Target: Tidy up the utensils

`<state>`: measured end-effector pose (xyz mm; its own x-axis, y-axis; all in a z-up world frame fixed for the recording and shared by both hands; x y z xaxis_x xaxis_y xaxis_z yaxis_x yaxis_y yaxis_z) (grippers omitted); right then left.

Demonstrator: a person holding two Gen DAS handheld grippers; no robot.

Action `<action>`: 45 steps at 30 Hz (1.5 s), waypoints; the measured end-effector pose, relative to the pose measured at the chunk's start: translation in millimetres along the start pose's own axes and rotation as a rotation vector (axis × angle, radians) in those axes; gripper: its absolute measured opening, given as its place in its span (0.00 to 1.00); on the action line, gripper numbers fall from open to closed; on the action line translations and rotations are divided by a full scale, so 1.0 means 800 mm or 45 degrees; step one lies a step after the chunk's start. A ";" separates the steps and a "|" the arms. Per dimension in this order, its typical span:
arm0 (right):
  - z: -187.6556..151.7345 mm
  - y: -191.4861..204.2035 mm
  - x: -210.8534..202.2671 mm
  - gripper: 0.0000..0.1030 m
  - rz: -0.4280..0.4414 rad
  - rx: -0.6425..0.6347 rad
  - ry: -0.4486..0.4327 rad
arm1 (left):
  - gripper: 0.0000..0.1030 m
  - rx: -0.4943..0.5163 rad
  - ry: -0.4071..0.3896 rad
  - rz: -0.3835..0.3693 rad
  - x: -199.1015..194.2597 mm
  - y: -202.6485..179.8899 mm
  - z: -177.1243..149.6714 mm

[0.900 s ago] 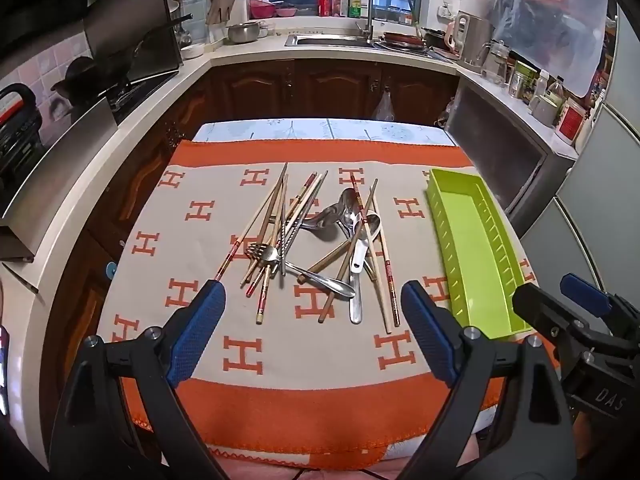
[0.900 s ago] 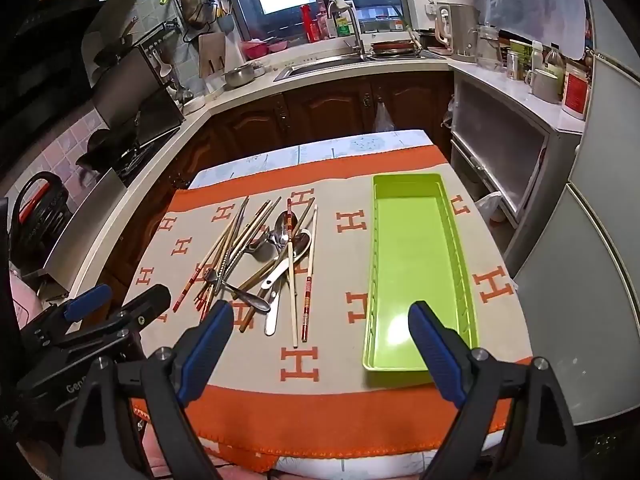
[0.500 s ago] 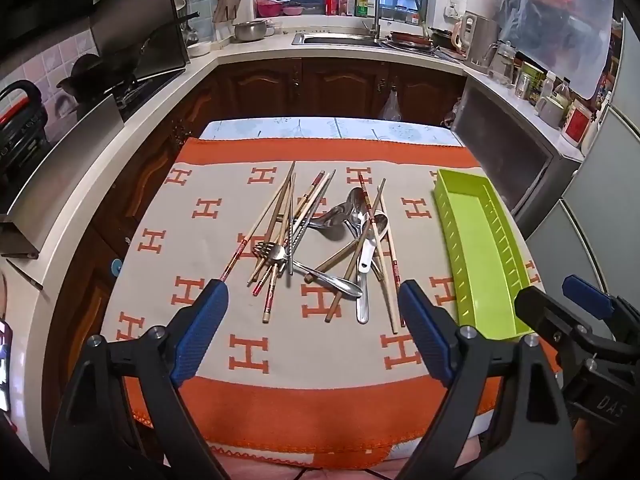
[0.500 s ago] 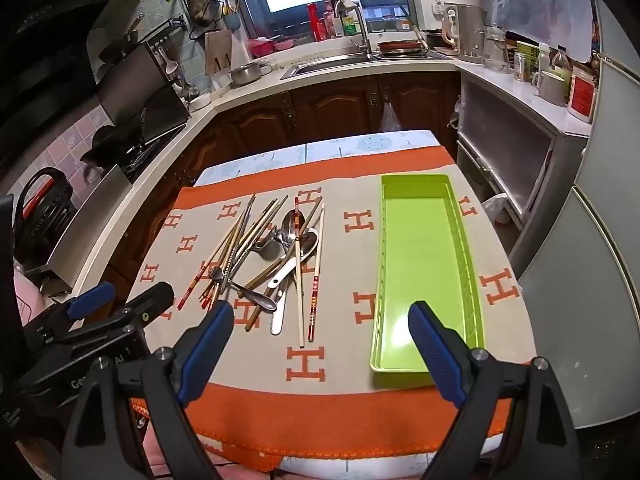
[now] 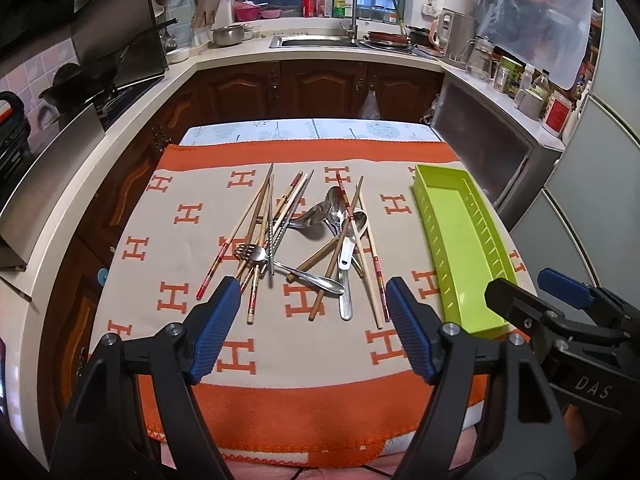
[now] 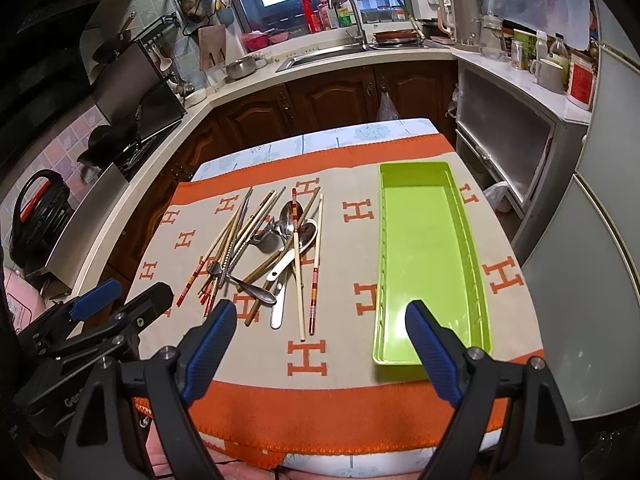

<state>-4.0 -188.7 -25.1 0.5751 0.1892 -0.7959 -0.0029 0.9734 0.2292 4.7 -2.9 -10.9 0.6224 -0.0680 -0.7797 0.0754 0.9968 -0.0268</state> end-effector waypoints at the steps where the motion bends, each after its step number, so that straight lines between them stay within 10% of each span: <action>1: 0.000 0.000 0.001 0.84 0.000 0.002 0.002 | 0.71 -0.002 0.004 0.000 0.001 0.000 0.000; 45: -0.004 0.028 0.024 0.71 -0.029 -0.051 0.081 | 0.71 -0.089 0.087 -0.031 0.027 0.031 -0.005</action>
<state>4.1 -162.5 -36.8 0.5221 0.1734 -0.8351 -0.0239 0.9817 0.1889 17.2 20.5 -31.0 0.5663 -0.0918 -0.8191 0.0338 0.9955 -0.0882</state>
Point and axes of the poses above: each gripper's, at about its wrist camera, not at the fingertips, and x roughly the way its jaws point, y to its left, z to its top, the point moved 1 cm from there along x, roughly the way its jaws point, and after that the axes turned 3 degrees about y, right-handed, at the moved point
